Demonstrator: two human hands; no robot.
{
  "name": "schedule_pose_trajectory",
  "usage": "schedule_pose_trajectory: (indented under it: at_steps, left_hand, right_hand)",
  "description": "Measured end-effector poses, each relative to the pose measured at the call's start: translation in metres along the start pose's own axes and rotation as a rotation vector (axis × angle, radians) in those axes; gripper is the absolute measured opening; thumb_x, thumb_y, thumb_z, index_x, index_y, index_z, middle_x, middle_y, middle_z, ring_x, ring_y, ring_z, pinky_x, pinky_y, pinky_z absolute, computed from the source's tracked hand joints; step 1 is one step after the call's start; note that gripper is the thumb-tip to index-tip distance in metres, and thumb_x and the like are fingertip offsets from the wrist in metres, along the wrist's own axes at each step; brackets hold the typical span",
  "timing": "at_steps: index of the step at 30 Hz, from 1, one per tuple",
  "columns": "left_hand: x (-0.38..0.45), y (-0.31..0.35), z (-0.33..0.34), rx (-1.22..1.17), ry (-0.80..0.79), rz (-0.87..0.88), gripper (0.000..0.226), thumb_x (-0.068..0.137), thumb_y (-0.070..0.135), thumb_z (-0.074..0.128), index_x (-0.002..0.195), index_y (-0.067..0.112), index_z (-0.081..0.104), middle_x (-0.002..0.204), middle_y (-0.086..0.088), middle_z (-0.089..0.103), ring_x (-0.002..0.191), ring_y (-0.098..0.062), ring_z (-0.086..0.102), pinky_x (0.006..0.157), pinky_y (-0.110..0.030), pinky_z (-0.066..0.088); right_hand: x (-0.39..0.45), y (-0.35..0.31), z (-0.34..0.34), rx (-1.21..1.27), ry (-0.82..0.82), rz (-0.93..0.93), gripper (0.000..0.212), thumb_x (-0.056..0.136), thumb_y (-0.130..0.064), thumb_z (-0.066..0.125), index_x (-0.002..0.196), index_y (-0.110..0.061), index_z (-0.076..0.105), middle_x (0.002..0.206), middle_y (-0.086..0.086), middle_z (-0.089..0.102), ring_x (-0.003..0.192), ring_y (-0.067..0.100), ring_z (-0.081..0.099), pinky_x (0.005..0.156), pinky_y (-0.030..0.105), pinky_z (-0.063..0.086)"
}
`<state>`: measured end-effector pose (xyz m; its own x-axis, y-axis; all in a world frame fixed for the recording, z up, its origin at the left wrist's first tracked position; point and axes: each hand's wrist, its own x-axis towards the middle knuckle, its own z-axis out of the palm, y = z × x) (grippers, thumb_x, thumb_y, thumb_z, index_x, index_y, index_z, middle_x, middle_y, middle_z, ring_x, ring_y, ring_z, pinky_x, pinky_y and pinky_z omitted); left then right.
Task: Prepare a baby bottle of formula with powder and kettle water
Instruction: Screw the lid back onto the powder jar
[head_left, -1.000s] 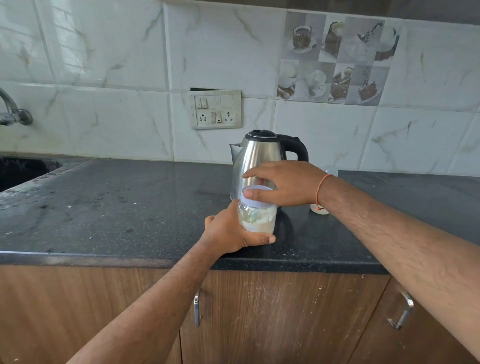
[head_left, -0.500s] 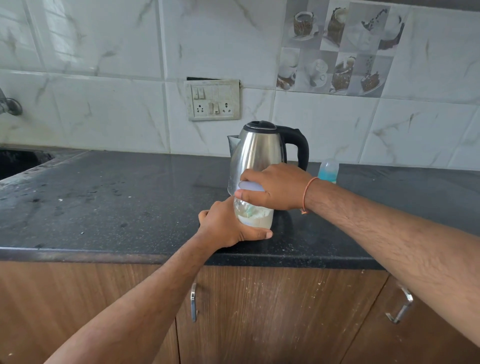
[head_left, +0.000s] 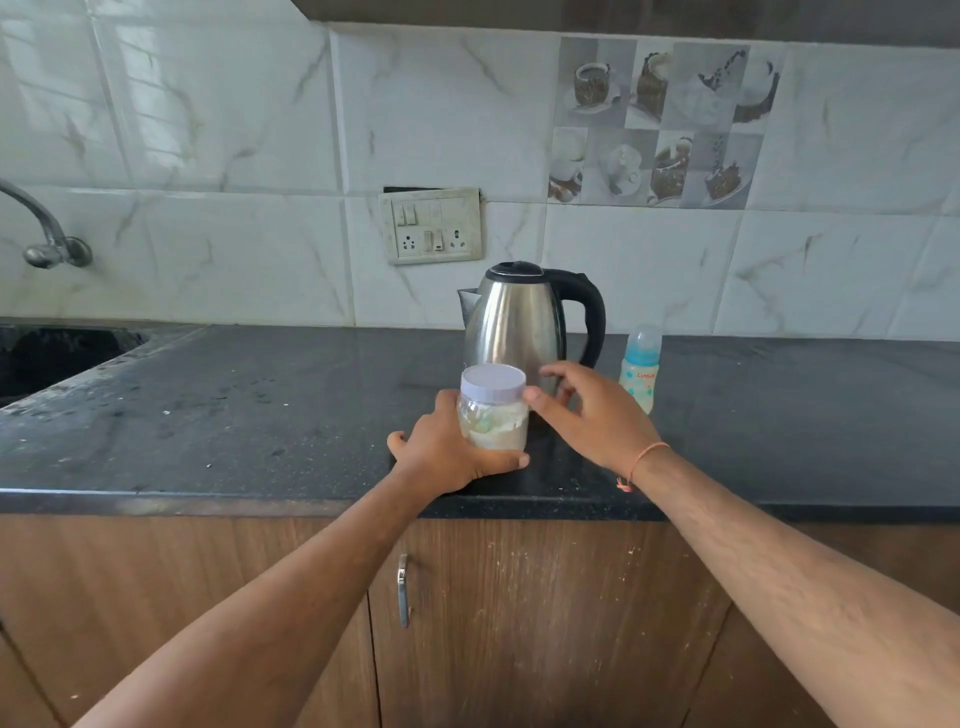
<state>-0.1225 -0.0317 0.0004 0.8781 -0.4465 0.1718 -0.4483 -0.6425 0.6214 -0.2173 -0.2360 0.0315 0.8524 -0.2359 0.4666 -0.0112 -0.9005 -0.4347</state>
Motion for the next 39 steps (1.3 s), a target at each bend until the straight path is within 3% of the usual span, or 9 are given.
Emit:
schedule_pose_trajectory:
  at_steps: [4, 9, 13, 16, 20, 24, 32, 39]
  left_hand:
    - [0.007, -0.021, -0.019, -0.041, 0.031, -0.075, 0.116, 0.063, 0.078, 0.089, 0.148, 0.027, 0.029, 0.123, 0.014, 0.056, 0.116, -0.018, 0.056, 0.113, -0.052, 0.028]
    - [0.027, -0.052, -0.032, -0.064, 0.116, -0.153, 0.116, 0.065, 0.08, 0.087, 0.15, 0.027, 0.029, 0.13, 0.009, 0.061, 0.125, -0.025, 0.06, 0.111, -0.053, 0.028]
    - [0.042, -0.066, -0.039, -0.029, 0.168, -0.209, 0.112, 0.068, 0.08, 0.084, 0.151, 0.027, 0.031, 0.136, 0.0, 0.063, 0.129, -0.03, 0.058, 0.11, -0.053, 0.033]
    - [0.054, -0.077, -0.046, -0.031, 0.186, -0.235, 0.107, 0.071, 0.077, 0.085, 0.152, 0.03, 0.034, 0.135, 0.0, 0.063, 0.13, -0.031, 0.057, 0.109, -0.052, 0.036]
    - [0.072, -0.094, -0.05, -0.036, 0.213, -0.223, 0.101, 0.068, 0.079, 0.086, 0.149, 0.039, 0.041, 0.131, 0.008, 0.067, 0.13, -0.028, 0.06, 0.109, -0.052, 0.04]
    - [0.087, -0.101, -0.052, -0.02, 0.214, -0.24, 0.1, 0.062, 0.084, 0.085, 0.144, 0.042, 0.046, 0.132, 0.009, 0.068, 0.131, -0.028, 0.059, 0.107, -0.054, 0.041]
    - [0.104, -0.108, -0.049, 0.006, 0.22, -0.274, 0.097, 0.056, 0.09, 0.082, 0.132, 0.038, 0.053, 0.129, 0.008, 0.071, 0.129, -0.027, 0.061, 0.103, -0.052, 0.036]
    - [0.103, -0.108, -0.049, 0.007, 0.231, -0.261, 0.098, 0.061, 0.088, 0.082, 0.139, 0.037, 0.053, 0.135, 0.005, 0.07, 0.133, -0.029, 0.06, 0.109, -0.054, 0.037]
  right_hand:
    - [-0.013, 0.055, -0.004, 0.036, 0.178, 0.225, 0.048, 0.1, -0.051, 0.067, 0.14, -0.026, 0.06, 0.12, -0.008, 0.066, 0.109, 0.015, 0.065, 0.089, 0.03, 0.05]
    - [-0.003, 0.095, -0.012, 0.14, 0.323, 0.413, 0.053, 0.093, -0.028, 0.081, 0.14, -0.016, 0.06, 0.137, 0.005, 0.064, 0.114, 0.027, 0.069, 0.09, 0.036, 0.053]
    - [0.011, 0.114, -0.011, 0.198, 0.33, 0.537, 0.086, 0.088, -0.032, 0.087, 0.159, -0.017, 0.041, 0.157, 0.009, 0.05, 0.139, 0.031, 0.055, 0.114, 0.05, 0.048]
    - [0.019, 0.123, -0.01, 0.168, 0.288, 0.567, 0.096, 0.087, -0.037, 0.088, 0.164, -0.018, 0.034, 0.164, 0.007, 0.047, 0.146, 0.032, 0.051, 0.116, 0.053, 0.046]
    - [0.026, 0.131, -0.009, 0.17, 0.264, 0.58, 0.091, 0.086, -0.041, 0.089, 0.16, -0.023, 0.039, 0.152, 0.001, 0.063, 0.125, 0.032, 0.068, 0.099, 0.058, 0.06]
    - [0.031, 0.133, -0.007, 0.133, 0.271, 0.56, 0.07, 0.085, -0.045, 0.088, 0.144, -0.026, 0.057, 0.139, -0.004, 0.072, 0.113, 0.025, 0.073, 0.089, 0.056, 0.064]
    - [0.031, 0.134, -0.005, 0.104, 0.254, 0.555, 0.066, 0.088, -0.047, 0.086, 0.144, -0.028, 0.057, 0.144, -0.005, 0.069, 0.121, 0.026, 0.071, 0.09, 0.056, 0.064]
    - [0.027, 0.126, -0.007, 0.099, 0.253, 0.552, 0.066, 0.089, -0.047, 0.085, 0.144, -0.027, 0.057, 0.143, -0.005, 0.07, 0.115, 0.025, 0.074, 0.091, 0.054, 0.064]
